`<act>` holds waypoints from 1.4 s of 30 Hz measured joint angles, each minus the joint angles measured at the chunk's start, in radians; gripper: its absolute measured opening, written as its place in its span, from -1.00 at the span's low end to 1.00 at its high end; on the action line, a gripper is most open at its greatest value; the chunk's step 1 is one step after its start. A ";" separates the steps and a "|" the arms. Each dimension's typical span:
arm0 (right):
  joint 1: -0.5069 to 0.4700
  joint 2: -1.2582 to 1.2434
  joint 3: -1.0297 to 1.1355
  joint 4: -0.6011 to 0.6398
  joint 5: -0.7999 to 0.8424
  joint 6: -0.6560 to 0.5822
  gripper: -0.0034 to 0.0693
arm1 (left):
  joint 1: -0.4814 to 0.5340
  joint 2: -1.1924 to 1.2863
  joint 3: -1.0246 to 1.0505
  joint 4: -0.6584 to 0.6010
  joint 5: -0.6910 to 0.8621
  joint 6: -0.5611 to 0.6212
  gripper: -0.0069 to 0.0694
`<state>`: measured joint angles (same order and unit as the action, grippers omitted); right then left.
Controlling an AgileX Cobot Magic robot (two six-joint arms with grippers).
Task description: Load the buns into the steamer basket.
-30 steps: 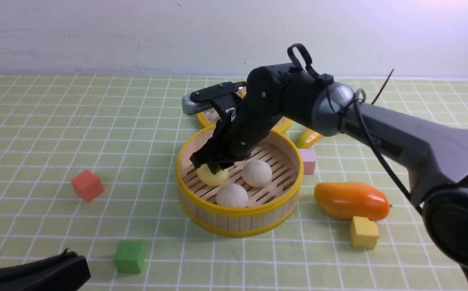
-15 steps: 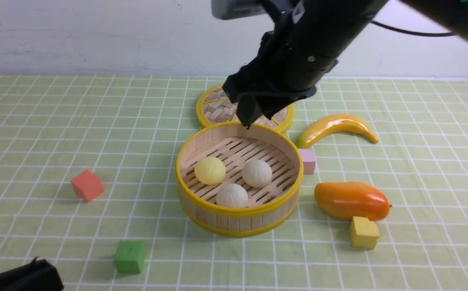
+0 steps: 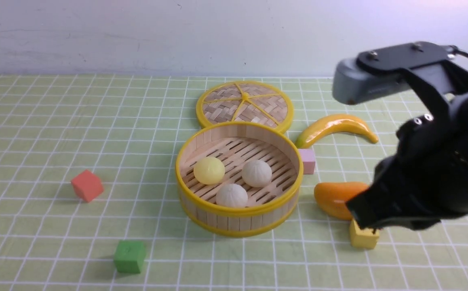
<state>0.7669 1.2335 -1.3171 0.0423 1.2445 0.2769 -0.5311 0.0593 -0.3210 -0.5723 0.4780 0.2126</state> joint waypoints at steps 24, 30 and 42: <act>-0.433 -0.708 0.694 0.071 -0.563 -0.305 -0.94 | 0.000 0.000 0.000 0.004 0.023 0.000 -0.57; -0.630 -1.059 1.163 0.076 -0.934 -0.345 -0.94 | 0.000 0.000 0.000 0.004 0.033 0.000 -0.55; -0.681 -1.244 1.338 0.059 -0.864 -0.277 -0.93 | 0.000 0.000 -0.002 0.006 0.035 0.000 -0.52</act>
<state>0.0862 -0.0107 0.0212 0.1014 0.3809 0.0000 -0.5311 0.0593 -0.3230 -0.5660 0.5128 0.2126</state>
